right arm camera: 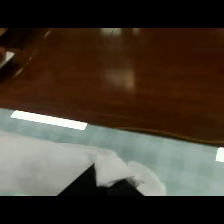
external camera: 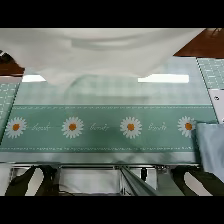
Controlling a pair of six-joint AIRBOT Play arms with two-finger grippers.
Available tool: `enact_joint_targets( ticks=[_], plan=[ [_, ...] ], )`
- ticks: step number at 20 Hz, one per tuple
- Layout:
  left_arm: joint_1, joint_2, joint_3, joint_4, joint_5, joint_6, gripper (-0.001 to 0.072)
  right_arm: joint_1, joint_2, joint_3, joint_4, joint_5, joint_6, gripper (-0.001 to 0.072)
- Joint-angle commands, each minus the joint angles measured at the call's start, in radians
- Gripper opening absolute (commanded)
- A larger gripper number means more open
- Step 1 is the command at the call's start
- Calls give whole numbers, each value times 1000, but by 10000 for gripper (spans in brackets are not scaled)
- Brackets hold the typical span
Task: Fold the shirts.
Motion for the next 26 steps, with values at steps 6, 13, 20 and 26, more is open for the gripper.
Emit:
enact_joint_targets(
  ticks=[6,13,20,26],
  plan=[
    [1,379,124,578,67,-217,25,1,336,91,-315,158,79,20],
    [0,402,74,702,-132,-343,25,1,379,24,-358,288,119,20],
    [-41,143,-210,479,-188,-318,24,1,295,-430,-239,146,105,20],
    [-253,-346,-233,481,93,-266,24,1,-100,-544,-162,-164,57,19]
  ],
)
